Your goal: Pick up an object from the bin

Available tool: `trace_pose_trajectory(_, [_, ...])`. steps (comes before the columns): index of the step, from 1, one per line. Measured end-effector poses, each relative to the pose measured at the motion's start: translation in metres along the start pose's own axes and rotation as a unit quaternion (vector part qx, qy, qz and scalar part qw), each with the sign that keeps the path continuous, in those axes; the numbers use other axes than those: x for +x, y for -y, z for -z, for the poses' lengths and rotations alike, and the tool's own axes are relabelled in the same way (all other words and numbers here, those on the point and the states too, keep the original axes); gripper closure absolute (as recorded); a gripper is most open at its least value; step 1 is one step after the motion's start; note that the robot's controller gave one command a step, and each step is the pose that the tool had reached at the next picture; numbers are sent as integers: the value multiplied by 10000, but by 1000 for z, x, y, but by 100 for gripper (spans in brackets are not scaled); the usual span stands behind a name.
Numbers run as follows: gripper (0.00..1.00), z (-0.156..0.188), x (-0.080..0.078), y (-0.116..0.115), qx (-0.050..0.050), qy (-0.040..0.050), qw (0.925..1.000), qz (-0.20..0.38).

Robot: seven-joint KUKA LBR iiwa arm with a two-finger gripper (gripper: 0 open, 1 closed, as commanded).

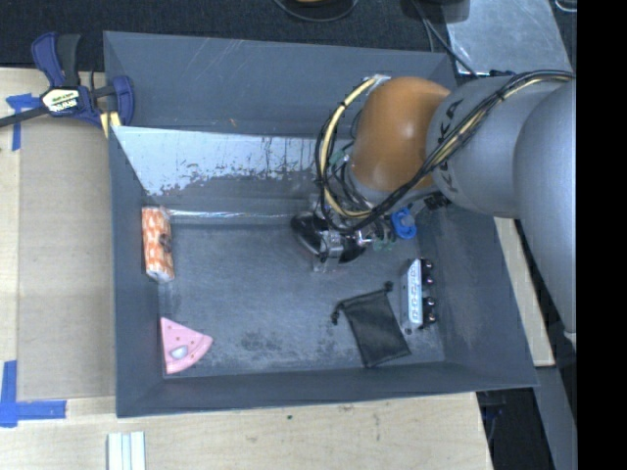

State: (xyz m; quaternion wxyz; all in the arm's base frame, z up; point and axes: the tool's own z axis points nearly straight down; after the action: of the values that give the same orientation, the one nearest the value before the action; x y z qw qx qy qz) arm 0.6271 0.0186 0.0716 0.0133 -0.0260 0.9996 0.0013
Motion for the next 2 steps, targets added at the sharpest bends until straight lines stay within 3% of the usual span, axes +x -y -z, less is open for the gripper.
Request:
trace_pose_trajectory(1, [100,92,7,-9,-4,7,9999,101])
trace_pose_trajectory(2, [100,92,7,-9,-4,7,9999,100])
